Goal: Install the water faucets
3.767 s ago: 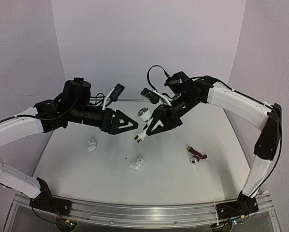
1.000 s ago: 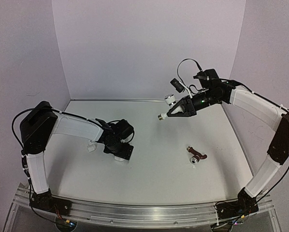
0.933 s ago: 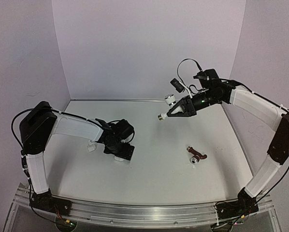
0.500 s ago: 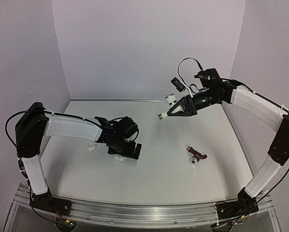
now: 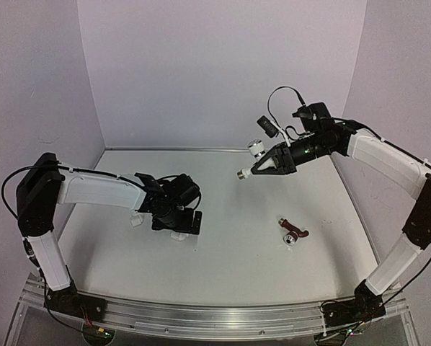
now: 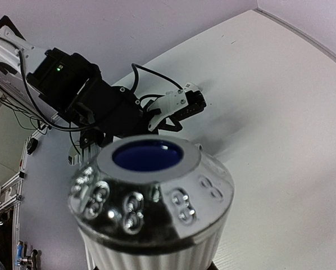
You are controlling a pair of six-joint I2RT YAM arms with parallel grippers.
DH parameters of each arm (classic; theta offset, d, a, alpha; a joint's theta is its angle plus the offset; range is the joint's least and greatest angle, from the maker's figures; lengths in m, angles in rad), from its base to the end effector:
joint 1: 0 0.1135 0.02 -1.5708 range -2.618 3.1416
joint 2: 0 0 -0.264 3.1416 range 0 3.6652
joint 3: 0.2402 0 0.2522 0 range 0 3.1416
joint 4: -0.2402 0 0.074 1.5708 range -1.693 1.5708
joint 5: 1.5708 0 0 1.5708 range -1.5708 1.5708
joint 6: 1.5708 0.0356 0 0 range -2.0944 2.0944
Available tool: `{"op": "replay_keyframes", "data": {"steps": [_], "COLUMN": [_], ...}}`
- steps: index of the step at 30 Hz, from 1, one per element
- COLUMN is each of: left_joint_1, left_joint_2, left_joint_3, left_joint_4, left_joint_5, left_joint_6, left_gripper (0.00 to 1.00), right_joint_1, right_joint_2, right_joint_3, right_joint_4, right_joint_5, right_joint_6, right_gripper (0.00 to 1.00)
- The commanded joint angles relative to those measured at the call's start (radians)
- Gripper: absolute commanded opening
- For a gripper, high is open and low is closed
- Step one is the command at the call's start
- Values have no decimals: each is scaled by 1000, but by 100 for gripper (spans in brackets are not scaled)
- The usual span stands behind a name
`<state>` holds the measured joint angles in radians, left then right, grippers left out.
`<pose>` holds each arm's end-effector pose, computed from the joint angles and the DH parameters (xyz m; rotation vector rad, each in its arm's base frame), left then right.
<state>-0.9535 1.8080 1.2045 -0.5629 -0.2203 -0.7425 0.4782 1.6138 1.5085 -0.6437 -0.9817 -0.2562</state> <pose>0.2150 -0.2895 0.1805 0.2237 2.6947 -0.2178 0.2971 0.1873 0.3473 -1.2356 1.8217 1.2422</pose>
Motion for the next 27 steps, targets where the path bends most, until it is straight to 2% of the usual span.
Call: {"op": "replay_keyframes", "data": {"steps": [1, 7, 19, 27], "left_joint_1": [7, 6, -75, -85], "left_joint_2": [-9, 7, 165, 163], "left_joint_3": [-42, -77, 130, 188], "left_joint_4": [48, 165, 258, 319], "left_joint_5": [23, 91, 214, 264], "left_joint_6": [-25, -2, 117, 170], "left_gripper": [100, 100, 100, 100], "right_joint_1": [-4, -3, -4, -14], "right_joint_2": [-43, -61, -68, -101], "right_joint_3": [5, -1, -4, 7], "right_joint_4": [29, 27, 27, 26], "right_joint_5": [-27, -23, -25, -26], "right_joint_6": [2, -2, -4, -5], "right_gripper": [0, 0, 0, 0]}}
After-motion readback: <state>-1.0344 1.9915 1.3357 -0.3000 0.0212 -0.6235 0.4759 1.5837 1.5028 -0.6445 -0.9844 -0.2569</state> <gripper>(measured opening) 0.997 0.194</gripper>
